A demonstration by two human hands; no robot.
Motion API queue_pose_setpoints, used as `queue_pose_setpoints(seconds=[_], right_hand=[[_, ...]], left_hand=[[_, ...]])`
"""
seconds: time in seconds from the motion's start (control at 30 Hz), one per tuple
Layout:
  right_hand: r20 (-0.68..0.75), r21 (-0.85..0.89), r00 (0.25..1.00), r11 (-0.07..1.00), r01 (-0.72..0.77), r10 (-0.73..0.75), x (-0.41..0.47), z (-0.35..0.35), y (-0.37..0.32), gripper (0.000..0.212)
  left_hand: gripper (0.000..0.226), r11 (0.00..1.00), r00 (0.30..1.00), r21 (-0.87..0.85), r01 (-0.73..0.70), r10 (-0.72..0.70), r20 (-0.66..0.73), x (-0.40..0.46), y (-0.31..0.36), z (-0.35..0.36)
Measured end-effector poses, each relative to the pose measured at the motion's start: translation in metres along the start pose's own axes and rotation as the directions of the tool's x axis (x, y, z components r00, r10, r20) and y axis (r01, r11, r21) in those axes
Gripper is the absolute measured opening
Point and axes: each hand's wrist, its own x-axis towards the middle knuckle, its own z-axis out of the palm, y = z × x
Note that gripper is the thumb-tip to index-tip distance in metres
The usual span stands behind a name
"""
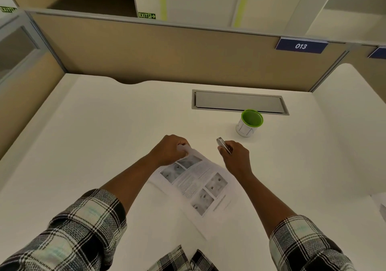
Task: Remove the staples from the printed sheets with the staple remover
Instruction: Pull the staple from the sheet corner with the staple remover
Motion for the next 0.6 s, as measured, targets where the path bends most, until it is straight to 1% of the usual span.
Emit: queue_pose_setpoints(seconds=[0.1, 0.17, 0.23, 0.33, 0.4, 0.47, 0.5, 0.53, 0.6], right_hand=[[0.041, 0.026, 0.992, 0.992, -0.12, 0.119, 0.014, 0.005, 0.014, 0.019], [0.086, -0.011, 0.982, 0.985, -0.169, 0.17, 0.021, 0.009, 0.023, 0.016], [0.146, -0.067, 0.969, 0.979, -0.194, 0.202, 0.029, 0.015, 0.033, 0.015], [0.184, -0.115, 0.956, 0.971, -0.209, 0.228, 0.037, 0.024, 0.045, 0.03], [0.213, -0.169, 0.946, 0.963, -0.211, 0.245, 0.039, 0.027, 0.048, 0.035], [0.228, -0.181, 0.931, 0.952, -0.247, 0.285, 0.041, 0.029, 0.05, 0.039], [0.227, -0.181, 0.927, 0.948, -0.262, 0.3, 0.041, 0.029, 0.05, 0.041], [0.225, -0.182, 0.923, 0.944, -0.274, 0.311, 0.042, 0.031, 0.052, 0.042], [0.22, -0.173, 0.917, 0.939, -0.298, 0.331, 0.045, 0.035, 0.055, 0.034]], left_hand=[[0.014, 0.999, 0.999, 0.04, 0.009, -0.01, 0.04, 0.005, -0.005, -0.001], [0.016, 0.995, 0.999, 0.099, -0.005, 0.0, 0.045, 0.006, -0.008, -0.001], [0.015, 0.994, 1.0, 0.109, 0.004, -0.007, 0.025, 0.008, -0.01, -0.002], [0.014, 0.987, 1.0, 0.162, -0.007, 0.006, 0.006, 0.01, -0.017, -0.001], [0.01, 0.978, 0.999, 0.209, -0.028, 0.037, -0.037, 0.011, -0.023, 0.001], [0.005, 0.99, 0.993, 0.141, 0.03, -0.014, -0.113, 0.013, -0.024, 0.004], [0.008, 0.993, 0.987, 0.086, 0.08, -0.067, -0.143, 0.013, -0.024, 0.004], [0.016, 0.992, 0.982, 0.026, 0.12, -0.115, -0.151, 0.013, -0.023, 0.005], [0.028, 0.987, 0.976, -0.045, 0.154, -0.159, -0.146, 0.014, -0.022, 0.007]])
